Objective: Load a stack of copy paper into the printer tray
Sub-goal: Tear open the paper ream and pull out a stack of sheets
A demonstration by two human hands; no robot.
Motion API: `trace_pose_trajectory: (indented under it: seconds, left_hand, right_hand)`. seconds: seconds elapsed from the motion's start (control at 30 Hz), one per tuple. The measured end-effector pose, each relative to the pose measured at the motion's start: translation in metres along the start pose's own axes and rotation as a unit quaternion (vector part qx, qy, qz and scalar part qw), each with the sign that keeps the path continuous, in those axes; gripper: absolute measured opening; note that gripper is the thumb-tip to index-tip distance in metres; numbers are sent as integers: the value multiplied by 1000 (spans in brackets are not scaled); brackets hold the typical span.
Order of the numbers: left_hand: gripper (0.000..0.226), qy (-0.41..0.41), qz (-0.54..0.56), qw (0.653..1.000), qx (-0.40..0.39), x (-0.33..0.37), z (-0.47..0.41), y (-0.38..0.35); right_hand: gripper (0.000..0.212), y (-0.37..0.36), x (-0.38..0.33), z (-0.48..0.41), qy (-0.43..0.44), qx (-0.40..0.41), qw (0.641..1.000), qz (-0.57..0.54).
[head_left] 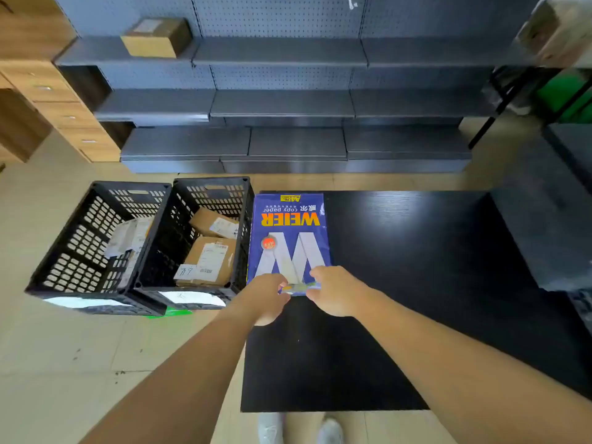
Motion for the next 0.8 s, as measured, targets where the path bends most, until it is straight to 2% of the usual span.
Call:
trace_pose_trajectory:
  seconds: [0.07, 0.23, 0.37, 0.47, 0.63, 0.8]
  left_hand:
    - [23, -1, 16, 1000, 13, -14, -14, -5]
    - [30, -13, 14, 999, 50, -38, -47, -15]
    - [29, -90, -67, 993, 36, -38, -68, -24]
    - [27, -108, -82, 990, 24, -42, -75, -30]
    - [21, -103, -76, 990, 51, -46, -84, -30]
    - [20, -85, -41, 991, 90, -47, -83, -29]
  right_hand:
    - [37, -19, 4, -11, -31, -12, 999, -2]
    - [47, -46, 10, -35, -111, 29, 993, -7]
    - [41, -46, 9, -47, -130, 77, 988, 9]
    - [39, -48, 10, -53, -148, 111, 982, 34]
    - [36, -52, 13, -72, -180, 118, 972, 99]
    - [29, -65, 17, -75, -221, 133, 964, 69]
Point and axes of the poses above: each hand's wrist, its own z-axis away from the middle knuckle, its own y-axis out of the back of the hand, x = y × z, the point moved 10 cm from there along -z, towards the middle knuckle, and after that the axes turned 11 degrees about z, right-handed, at the moved point
